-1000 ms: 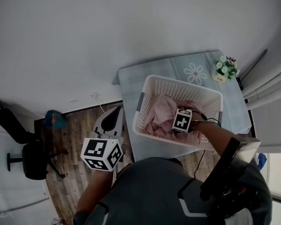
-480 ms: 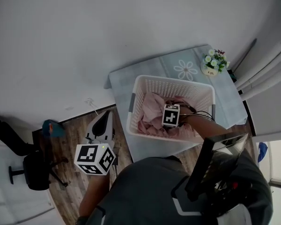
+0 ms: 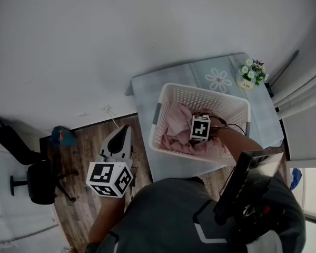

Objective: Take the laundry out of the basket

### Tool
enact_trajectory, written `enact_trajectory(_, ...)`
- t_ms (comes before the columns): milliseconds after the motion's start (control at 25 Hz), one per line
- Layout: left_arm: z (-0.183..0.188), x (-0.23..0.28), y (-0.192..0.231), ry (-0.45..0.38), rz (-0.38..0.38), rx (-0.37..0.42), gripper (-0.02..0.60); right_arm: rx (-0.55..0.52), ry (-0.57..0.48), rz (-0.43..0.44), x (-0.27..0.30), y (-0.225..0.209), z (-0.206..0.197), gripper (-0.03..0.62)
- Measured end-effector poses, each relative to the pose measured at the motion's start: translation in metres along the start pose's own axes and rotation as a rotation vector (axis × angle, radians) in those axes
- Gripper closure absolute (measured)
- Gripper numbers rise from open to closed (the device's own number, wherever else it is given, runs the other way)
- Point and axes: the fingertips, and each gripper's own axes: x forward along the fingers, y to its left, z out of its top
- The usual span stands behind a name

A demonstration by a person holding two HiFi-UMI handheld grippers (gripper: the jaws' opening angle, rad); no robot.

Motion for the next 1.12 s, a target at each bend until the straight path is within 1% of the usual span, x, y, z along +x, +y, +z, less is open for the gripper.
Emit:
enact_trajectory(80, -0.001, -0.004, 0.002, 0.000, 0.010, -0.003, 0.572, 0.008, -0.015, -0.015, 0.000, -0.001, 0.002, 0.105)
enact_trajectory(240, -0.002, -0.010, 0.006, -0.006, 0.036, -0.009, 0.572, 0.037, -0.061, -0.033, -0.003, 0.001, 0.008, 0.171)
enact_trajectory(360, -0.001, -0.015, 0.008, -0.016, 0.052, -0.013, 0.572, 0.084, -0.132, -0.055, -0.002, 0.002, 0.017, 0.218)
enact_trajectory(480, 0.002, -0.020, 0.008, -0.027, 0.058, -0.010, 0.572, 0.147, -0.207, -0.077, -0.004, 0.000, 0.023, 0.246)
enact_trajectory(560, 0.004, -0.022, 0.009, -0.035, 0.065, -0.011, 0.572, 0.146, -0.248, -0.098, -0.006, -0.002, 0.028, 0.261)
enact_trajectory(680, 0.003, -0.024, 0.010, -0.041, 0.072, -0.017, 0.572, 0.130, -0.291, -0.123, -0.013, -0.005, 0.035, 0.272)
enact_trajectory(800, 0.006, -0.026, 0.011, -0.049, 0.071, -0.013, 0.572, 0.154, -0.329, -0.143, -0.034, -0.010, 0.036, 0.286)
enact_trajectory(920, 0.005, -0.029, 0.017, -0.054, 0.083, -0.021, 0.572, 0.185, -0.385, -0.184, -0.058, -0.018, 0.041, 0.304)
enact_trajectory(1040, 0.003, -0.028, 0.017, -0.050, 0.077, -0.028, 0.572, 0.249, -0.432, -0.232, -0.072, -0.032, 0.041, 0.310)
enact_trajectory(1120, 0.004, -0.028, 0.016, -0.048, 0.070, -0.020, 0.572, 0.336, -0.462, -0.254, -0.079, -0.046, 0.039, 0.310)
